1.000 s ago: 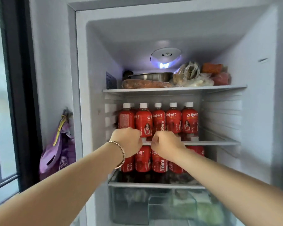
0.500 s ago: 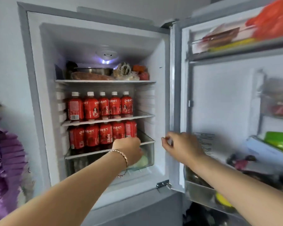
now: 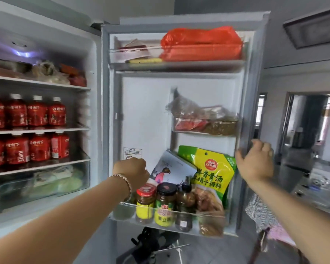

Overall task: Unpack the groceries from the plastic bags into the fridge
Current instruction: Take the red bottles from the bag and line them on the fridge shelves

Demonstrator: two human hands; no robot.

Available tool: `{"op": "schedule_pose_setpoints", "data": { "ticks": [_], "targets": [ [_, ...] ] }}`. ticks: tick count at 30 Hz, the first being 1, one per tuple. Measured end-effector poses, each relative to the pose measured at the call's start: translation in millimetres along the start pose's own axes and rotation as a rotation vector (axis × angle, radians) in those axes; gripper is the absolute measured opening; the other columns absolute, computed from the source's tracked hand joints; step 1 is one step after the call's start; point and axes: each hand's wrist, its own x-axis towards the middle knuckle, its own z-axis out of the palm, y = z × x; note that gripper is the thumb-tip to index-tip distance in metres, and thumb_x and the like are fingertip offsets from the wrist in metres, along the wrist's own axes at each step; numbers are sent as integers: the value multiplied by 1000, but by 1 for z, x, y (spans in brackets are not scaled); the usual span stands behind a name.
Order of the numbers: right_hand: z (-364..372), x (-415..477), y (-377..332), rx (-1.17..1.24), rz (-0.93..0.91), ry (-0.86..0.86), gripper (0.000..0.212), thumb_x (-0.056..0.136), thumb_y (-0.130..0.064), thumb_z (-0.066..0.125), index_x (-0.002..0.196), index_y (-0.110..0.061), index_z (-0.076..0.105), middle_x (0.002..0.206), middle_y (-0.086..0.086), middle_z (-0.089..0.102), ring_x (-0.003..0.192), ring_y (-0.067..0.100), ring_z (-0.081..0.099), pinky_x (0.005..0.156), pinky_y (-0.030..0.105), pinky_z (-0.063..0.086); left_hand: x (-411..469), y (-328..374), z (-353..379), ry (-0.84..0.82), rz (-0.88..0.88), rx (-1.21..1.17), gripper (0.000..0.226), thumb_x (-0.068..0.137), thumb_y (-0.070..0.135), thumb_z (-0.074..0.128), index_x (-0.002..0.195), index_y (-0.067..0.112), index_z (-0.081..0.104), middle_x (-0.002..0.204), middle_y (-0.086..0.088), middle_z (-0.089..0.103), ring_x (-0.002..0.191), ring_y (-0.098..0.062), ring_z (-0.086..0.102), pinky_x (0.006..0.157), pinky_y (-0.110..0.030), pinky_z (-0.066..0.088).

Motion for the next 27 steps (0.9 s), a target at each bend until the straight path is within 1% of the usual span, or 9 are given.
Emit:
{"op": "schedule_pose_setpoints", "data": {
  "ticks": [5,7,9,11,13,16,19,23,27],
  "targets": [
    [22,36,35,229,210,-307,74,94,-32,52,147,4,15,151,26,22,137,39,27,108,42,28,5,33,9,8,-36,-15,26,96,35,37,90,18,56,86,1,59,86,-18,61,72,-27,46],
    [34,44,38,314,236,-328,68,95,-29,50,147,2,18,153,24,21,138,39,27,108,40,28,2,36,14,-7,-73,-20,26,96,34,36,87,19,55,80,3,56,80,-17,61,70,-26,48],
    [42,49,39,367,237,-305,66,93,-33,50,143,2,27,151,24,22,135,40,31,105,41,30,-1,37,17,-12,-108,-3,25,97,32,35,95,23,58,81,4,57,83,-17,63,66,-24,47],
    [48,47,34,446,249,-286,73,84,-43,47,141,1,30,150,23,22,131,41,35,104,43,32,-5,32,16,-26,-139,16,28,98,33,33,109,26,58,90,3,63,90,-18,64,66,-24,44],
    [50,42,31,494,256,-303,70,88,-39,49,143,-1,28,153,19,18,133,39,34,106,42,30,-9,29,14,-62,-167,72,30,99,30,31,113,23,57,100,1,65,94,-19,64,70,-25,45],
    [46,33,30,477,242,-320,63,93,-32,53,144,-4,29,154,16,18,136,35,31,107,39,28,-15,28,12,-68,-225,63,27,98,27,35,104,19,60,97,0,66,90,-19,65,73,-25,49],
    [30,19,33,453,196,-312,66,92,-38,53,145,-8,29,155,13,18,138,32,29,111,42,25,-18,36,7,-4,-250,-31,29,95,31,39,93,16,64,85,2,66,81,-18,65,74,-27,54],
    [1,-9,37,464,150,-252,77,88,-46,56,149,-12,22,156,12,11,142,31,18,114,48,21,-34,45,-5,77,-182,-97,28,96,32,39,80,17,56,74,2,59,76,-19,64,73,-28,54],
    [-30,-55,22,471,79,-62,80,79,-55,53,142,-8,39,144,21,31,134,38,27,112,45,22,-70,34,-16,125,-169,-95,19,95,31,41,79,25,50,75,3,53,73,-18,55,65,-24,44]
  ]
}}
